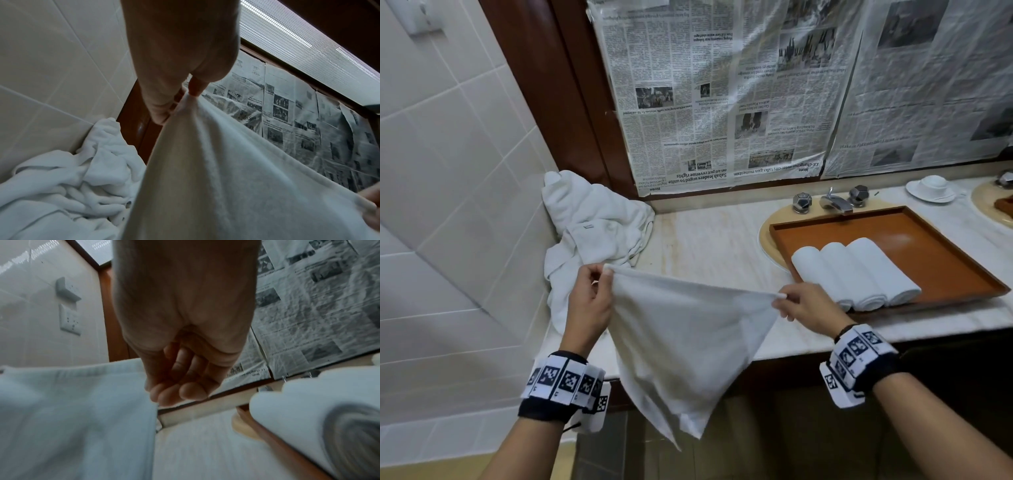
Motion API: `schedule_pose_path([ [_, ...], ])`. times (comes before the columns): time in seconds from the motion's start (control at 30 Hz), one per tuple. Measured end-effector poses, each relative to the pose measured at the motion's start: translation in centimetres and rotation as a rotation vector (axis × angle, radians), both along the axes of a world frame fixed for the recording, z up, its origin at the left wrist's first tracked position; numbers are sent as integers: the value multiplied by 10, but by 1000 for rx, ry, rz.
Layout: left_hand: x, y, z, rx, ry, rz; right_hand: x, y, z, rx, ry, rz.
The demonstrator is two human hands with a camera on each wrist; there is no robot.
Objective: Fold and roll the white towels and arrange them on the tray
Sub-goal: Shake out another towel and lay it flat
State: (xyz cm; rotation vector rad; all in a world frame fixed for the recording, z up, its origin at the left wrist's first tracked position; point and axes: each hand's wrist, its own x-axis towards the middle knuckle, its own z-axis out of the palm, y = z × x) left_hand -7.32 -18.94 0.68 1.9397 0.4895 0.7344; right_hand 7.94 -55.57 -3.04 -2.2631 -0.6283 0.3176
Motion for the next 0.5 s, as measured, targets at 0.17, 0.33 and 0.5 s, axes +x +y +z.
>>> schedule_pose_path([
  [0.17, 8, 16, 3, 82, 40, 27, 18, 1, 44, 161, -32, -73],
  [0.33, 17, 34, 16, 111, 119, -17, 34, 5, 82, 251, -93, -103],
  [0.5, 36, 25, 29, 156, 163, -45, 58, 2, 95, 239, -94, -114],
])
